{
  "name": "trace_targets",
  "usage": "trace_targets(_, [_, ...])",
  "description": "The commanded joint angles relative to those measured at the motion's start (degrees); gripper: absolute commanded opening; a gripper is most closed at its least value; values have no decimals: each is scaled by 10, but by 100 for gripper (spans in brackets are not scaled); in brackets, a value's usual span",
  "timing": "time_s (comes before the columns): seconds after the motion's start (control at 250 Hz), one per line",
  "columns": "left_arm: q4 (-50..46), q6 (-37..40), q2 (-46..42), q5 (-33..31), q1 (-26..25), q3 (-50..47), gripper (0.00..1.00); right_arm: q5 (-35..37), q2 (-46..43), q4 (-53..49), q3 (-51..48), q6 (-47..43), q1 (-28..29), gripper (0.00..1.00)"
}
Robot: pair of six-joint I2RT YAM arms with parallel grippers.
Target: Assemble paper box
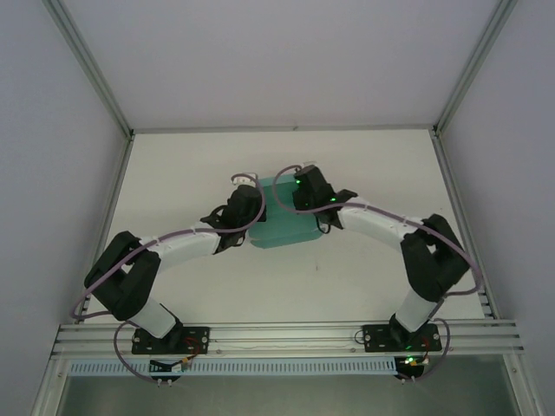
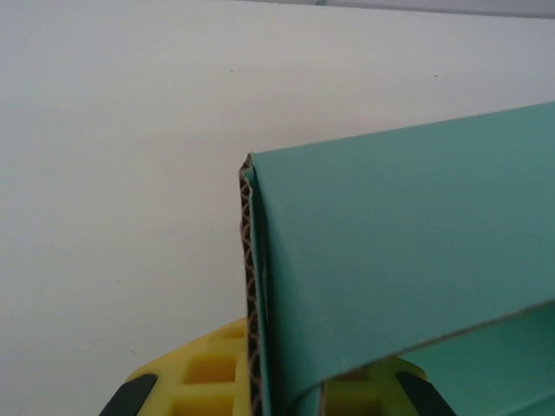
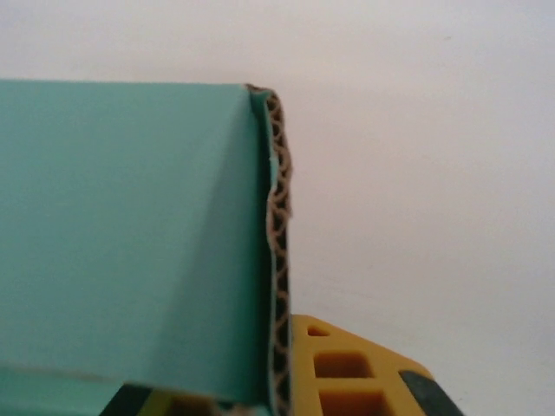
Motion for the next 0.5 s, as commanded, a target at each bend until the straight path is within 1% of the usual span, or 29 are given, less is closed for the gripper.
trace_targets(0.0, [12, -44, 4, -13, -12, 24, 0, 219, 47, -63, 46, 145, -2, 2])
trace_targets(0.028, [5, -53, 6, -26, -14, 27, 0, 253, 62, -82, 57, 169, -2, 0])
trace_targets(0.084, [-11, -70, 9, -47, -14, 33, 0, 301, 81, -114, 76, 206, -2, 0])
trace_targets(0.164, [-35, -101, 16, -83, -15, 41, 0, 327, 90, -100, 76, 216, -3, 0])
trace_targets(0.272, [-56, -147, 24, -139, -15, 44, 0, 341, 90, -83, 72, 227, -5, 0])
trace_targets(0.347, [-82, -169, 34, -188, -14, 51, 0, 348, 92, -87, 73, 236, -6, 0])
trace_targets(0.399, [-95, -176, 43, -208, -13, 59, 0, 346, 91, -92, 75, 240, -8, 0])
trace_targets(0.431, [-100, -180, 45, -211, -12, 61, 0, 345, 90, -88, 72, 240, -8, 0])
trace_targets(0.495, [-88, -167, 46, -195, -12, 60, 0, 338, 86, -75, 64, 230, -8, 0])
